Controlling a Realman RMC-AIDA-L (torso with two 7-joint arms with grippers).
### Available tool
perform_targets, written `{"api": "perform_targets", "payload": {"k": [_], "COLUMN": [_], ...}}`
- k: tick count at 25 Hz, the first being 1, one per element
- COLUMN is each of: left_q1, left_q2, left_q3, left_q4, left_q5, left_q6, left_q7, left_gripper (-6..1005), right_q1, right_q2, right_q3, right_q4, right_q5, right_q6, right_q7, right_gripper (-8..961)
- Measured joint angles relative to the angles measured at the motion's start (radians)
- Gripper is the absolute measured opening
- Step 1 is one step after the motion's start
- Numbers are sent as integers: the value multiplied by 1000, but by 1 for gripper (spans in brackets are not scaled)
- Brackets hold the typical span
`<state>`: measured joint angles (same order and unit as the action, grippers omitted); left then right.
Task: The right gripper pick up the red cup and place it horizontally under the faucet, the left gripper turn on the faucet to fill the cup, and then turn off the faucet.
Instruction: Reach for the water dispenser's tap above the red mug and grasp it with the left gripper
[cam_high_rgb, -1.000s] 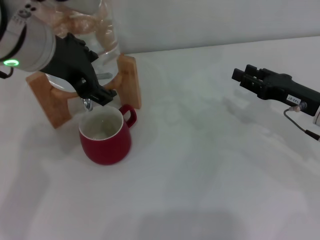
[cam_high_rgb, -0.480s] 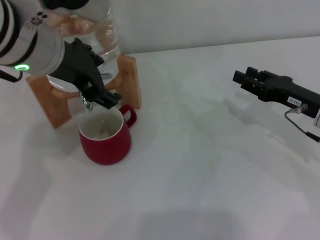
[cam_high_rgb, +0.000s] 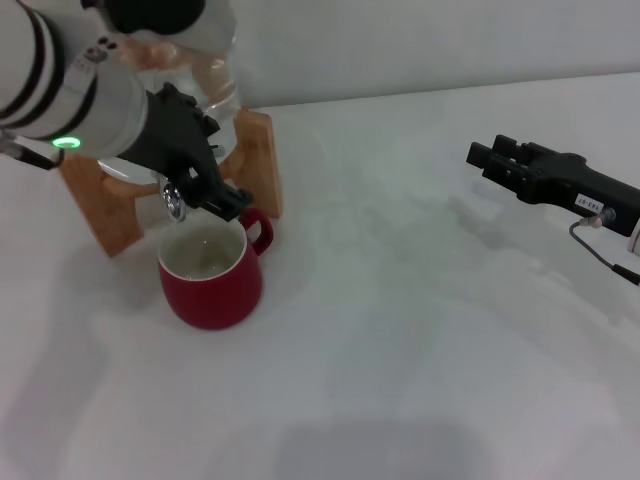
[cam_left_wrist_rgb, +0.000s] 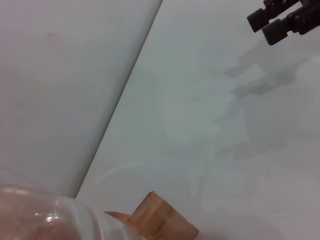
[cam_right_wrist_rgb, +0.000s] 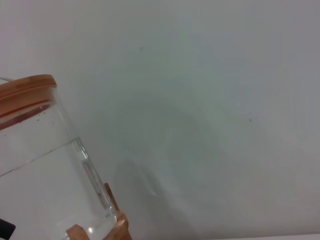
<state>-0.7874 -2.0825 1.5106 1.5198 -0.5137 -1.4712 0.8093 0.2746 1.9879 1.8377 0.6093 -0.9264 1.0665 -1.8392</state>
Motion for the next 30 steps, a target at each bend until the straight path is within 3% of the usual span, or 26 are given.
{"api": "perform_targets", "payload": {"k": [30], "left_q1": [-22], "left_q2": [-2], "left_q3": [42], "left_q4": [-59], "left_q5": [-2], "left_q6": [36], "left_q7": [0], "left_gripper": [876], "right_q1": [0], "right_q2": [0], "right_q3": [0], "right_q4": [-2], "right_q5": [1], "right_q6": [-17], "right_q7": [0], "right_gripper": [515]}}
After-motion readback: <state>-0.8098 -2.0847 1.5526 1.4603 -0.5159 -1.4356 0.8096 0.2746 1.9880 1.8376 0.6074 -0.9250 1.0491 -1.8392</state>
